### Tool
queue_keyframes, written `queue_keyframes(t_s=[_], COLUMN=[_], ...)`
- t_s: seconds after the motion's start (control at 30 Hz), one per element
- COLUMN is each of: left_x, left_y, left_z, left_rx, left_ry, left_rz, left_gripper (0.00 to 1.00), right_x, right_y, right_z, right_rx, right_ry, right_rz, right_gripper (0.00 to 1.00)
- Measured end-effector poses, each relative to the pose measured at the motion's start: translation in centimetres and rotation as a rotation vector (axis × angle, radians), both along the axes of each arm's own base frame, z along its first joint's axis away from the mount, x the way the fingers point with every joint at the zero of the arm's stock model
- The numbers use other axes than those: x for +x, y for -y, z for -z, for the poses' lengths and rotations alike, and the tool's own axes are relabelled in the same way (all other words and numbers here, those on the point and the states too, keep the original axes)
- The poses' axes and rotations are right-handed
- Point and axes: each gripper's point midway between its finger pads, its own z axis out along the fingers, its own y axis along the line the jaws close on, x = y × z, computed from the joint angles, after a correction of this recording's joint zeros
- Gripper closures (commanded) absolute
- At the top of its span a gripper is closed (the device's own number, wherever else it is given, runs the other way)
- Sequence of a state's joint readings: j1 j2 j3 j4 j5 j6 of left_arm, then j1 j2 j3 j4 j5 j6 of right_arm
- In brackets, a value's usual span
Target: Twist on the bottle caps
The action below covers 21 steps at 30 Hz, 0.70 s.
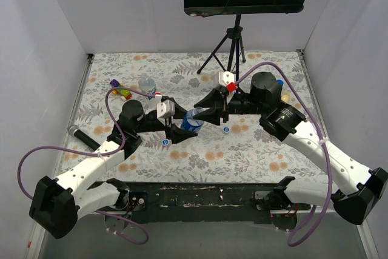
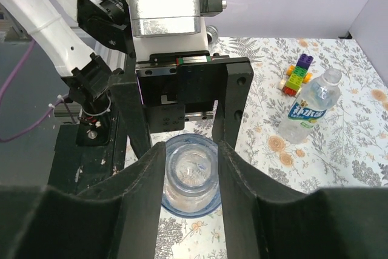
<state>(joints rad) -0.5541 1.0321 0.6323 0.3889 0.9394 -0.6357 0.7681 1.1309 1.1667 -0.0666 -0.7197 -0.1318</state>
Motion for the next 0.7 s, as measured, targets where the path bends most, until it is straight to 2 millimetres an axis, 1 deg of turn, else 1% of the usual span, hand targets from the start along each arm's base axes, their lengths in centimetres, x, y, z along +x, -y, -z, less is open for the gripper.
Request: queue_keyframes(t_s=[0.13,0.23,0.33,0.47,0.53,0.57,0.63,0.7], left_x=[1.1,2.7,5.1,8.7,10.2,10.7,11.6,11.9], left_y=[-0.1,-0.4,-1.2,-3.3,-4.6,-5.2,-6.2,-6.9], left_z=[0.0,0.0,-0.2,0.2,0.5,0.7,0.8,0.7], left_rx=[0.01,0.024,0.036,0.055,0.065,0.07,0.076,0.075], left_ry=[-0.005,-0.018,-0.029,-0.058,-0.07,-0.075,-0.077,-0.074], left_rz=[-0.063,-0.155,-0.299,-0.542,-0.662,-0.707,-0.782,-0.826], left_gripper=[0.47,0.52,0.52,0.51,0.51,0.51,0.51,0.51], right_x=[0.7,1.6,3.2,5.4,6.9,7.8,9.5,10.6], right_y=[0.4,1.1,2.0,3.7,4.6,5.2,6.5,7.9], right_z=[-0.1,0.1,0.4,1.2,2.5,3.5,6.4,9.6], right_rx=[-0.006,-0.027,-0.065,-0.138,-0.194,-0.23,-0.319,-0.417], right_ry=[-0.004,-0.012,-0.04,-0.099,-0.152,-0.185,-0.269,-0.352], right_rz=[0.06,0.145,0.263,0.433,0.53,0.581,0.685,0.763], right_gripper=[0.32,0.24,0.2,0.16,0.15,0.14,0.12,0.1])
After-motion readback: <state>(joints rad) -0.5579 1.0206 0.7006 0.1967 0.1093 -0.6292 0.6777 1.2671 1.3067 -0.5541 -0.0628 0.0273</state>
